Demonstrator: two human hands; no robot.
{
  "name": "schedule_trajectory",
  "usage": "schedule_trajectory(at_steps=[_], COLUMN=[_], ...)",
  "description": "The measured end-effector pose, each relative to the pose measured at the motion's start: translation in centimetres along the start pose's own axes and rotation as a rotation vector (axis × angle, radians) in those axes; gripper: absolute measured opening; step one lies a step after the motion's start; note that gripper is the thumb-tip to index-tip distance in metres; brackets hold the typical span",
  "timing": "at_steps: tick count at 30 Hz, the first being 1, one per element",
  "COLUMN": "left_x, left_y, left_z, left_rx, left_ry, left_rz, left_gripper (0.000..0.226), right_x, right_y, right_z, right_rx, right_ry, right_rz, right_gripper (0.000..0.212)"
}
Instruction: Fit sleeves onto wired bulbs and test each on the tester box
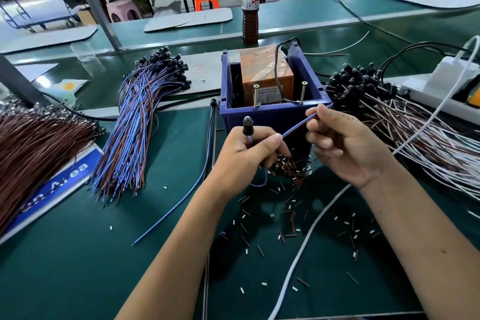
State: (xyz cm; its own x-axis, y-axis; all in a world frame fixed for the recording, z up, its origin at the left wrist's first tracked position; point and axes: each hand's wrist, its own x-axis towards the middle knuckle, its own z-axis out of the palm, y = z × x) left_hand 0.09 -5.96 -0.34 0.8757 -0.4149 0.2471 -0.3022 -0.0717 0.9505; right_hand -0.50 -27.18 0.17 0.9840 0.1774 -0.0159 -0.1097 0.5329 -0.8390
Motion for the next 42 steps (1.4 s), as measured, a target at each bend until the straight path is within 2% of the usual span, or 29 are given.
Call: schedule_trajectory(at_steps=[7,11,15,19,26,31,42], left_x=[-0.1,-0.1,0.0,0.0,0.0,0.0,0.1], left_y=[0.3,0.3,0.4,0.5,0.4,0.5,0.5], left_z=[0.5,0.7,0.4,0.1,0.4,0.0,0.0], left_rx=[-0.041,-0.021,-0.019,0.008,-0.052,-0.13,-0.1], left_ry=[0.065,0.085,0.098,0.092,0.084,0.088,0.065], left_rz=[0.044,0.054,0.017,-0.001,0.029,-0.017,-0.04], left_gripper=[0.022,0.012,0.013,0.017,0.01,0.015,0.015], right_x=[-0.1,-0.2,-0.2,-0.3,-0.4,-0.3,-0.1], right_y=[0.8,1.4,1.6,1.2,1.8,1.4,1.7], right_z=[0.9,1.7,2.1,1.9,2.1,1.9,1.4], right_rx=[-0.345,-0.443,-0.406,-0.301,-0.418,-0.317,-0.458], right_ry=[-0.006,-0.025,0.048,0.068,0.013,-0.006,-0.001], right_rz=[-0.108,-0.182,-0.251,-0.258,-0.271,-0.183,-0.25], right_gripper=[0.02,0.018,0.014,0.021,0.014,0.03,0.008])
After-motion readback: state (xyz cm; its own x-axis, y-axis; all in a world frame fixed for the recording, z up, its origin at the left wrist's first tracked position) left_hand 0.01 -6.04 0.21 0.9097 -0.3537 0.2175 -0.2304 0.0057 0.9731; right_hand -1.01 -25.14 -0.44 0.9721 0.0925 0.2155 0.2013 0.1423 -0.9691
